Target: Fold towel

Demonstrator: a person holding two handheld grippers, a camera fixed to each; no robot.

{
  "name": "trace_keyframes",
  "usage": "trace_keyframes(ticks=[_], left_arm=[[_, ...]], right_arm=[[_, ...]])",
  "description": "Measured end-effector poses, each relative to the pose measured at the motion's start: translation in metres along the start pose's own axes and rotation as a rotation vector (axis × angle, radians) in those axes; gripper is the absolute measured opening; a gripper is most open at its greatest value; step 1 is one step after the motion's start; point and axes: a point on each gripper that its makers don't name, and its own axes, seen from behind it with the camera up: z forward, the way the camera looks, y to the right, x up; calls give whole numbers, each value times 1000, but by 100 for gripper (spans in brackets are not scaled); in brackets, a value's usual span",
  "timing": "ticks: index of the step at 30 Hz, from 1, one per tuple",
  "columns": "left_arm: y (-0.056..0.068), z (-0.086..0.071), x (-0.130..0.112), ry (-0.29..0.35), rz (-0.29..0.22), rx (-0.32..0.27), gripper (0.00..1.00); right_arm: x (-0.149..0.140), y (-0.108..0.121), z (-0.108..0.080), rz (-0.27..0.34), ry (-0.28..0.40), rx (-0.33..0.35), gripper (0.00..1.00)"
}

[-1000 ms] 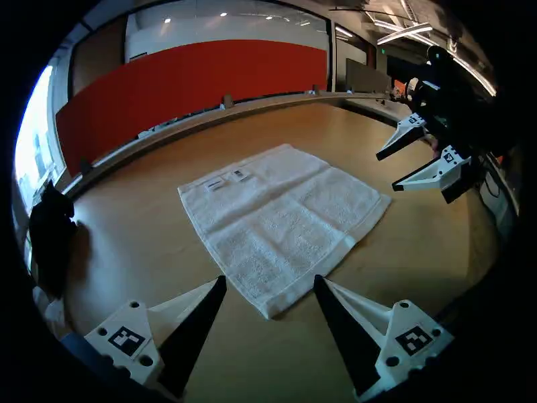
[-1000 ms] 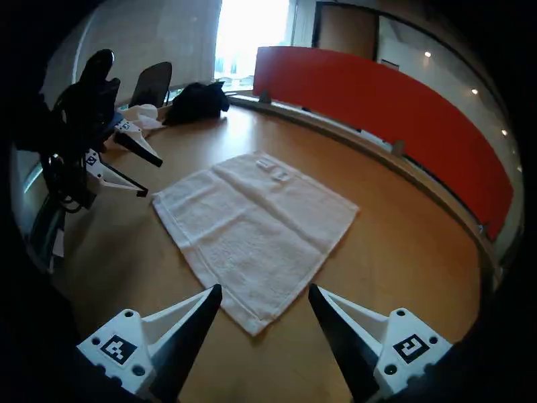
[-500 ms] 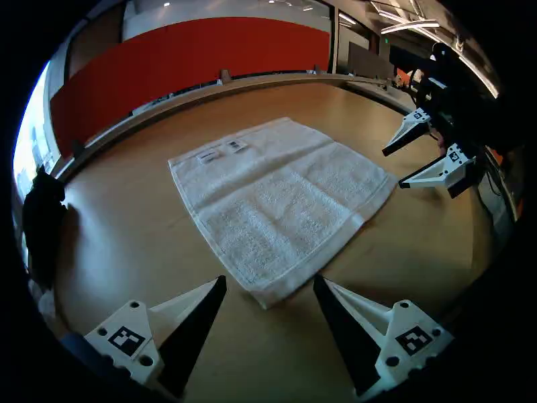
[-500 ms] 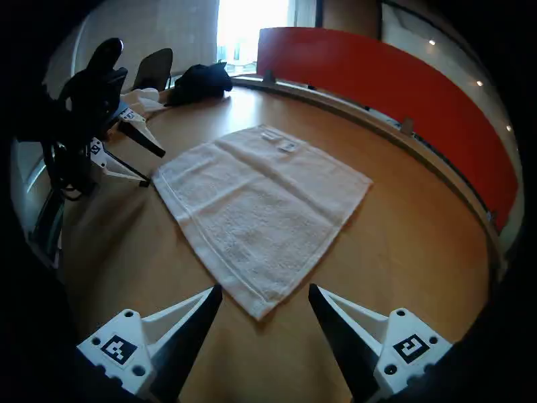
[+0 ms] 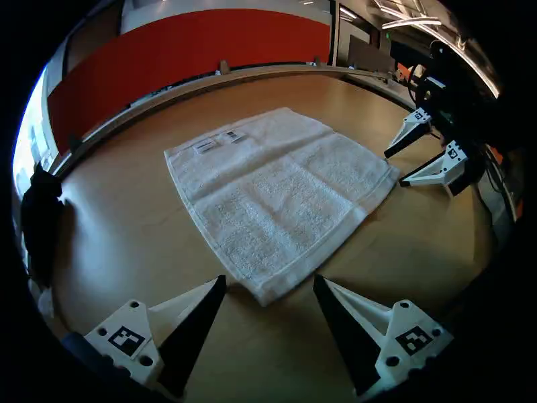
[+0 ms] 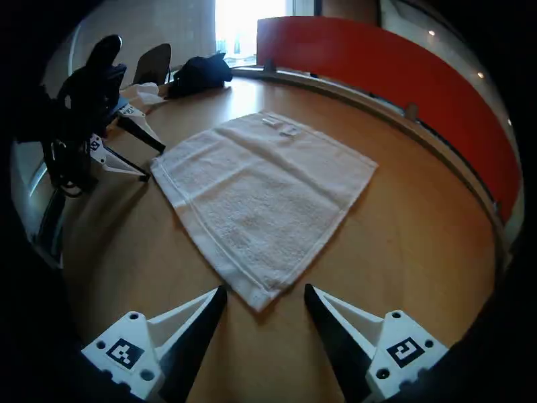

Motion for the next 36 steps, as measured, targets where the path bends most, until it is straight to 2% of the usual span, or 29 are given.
trace_keyframes(ticks=[7,10,12,16,22,24,26,28,30,34,36], left_arm=[[0,0,0,-10,0,1,97],[0,0,0,-15,-1,2,96],[0,0,0,-20,-2,3,96],[1,-1,-1,-31,-4,6,93],[4,-1,-1,-46,-5,7,77],[5,-1,-1,-50,-7,8,68],[5,0,0,-53,-12,13,52],[5,0,0,-55,-16,19,41],[5,0,1,-57,-19,25,26],[7,1,2,-62,-26,26,15],[8,1,2,-65,-30,25,15]], right_arm=[[0,-2,0,-2,-3,18,75],[0,-3,1,-6,-5,22,64],[0,-4,1,-7,-7,24,54],[0,-5,2,-7,-8,25,49],[0,-2,1,4,-11,19,29],[0,-2,1,7,-12,17,24],[0,-1,1,11,-14,17,22],[-1,-1,1,14,-16,18,20],[-1,-1,1,18,-18,20,18],[0,-3,-1,13,-9,25,17],[2,-2,-3,8,2,20,16]])
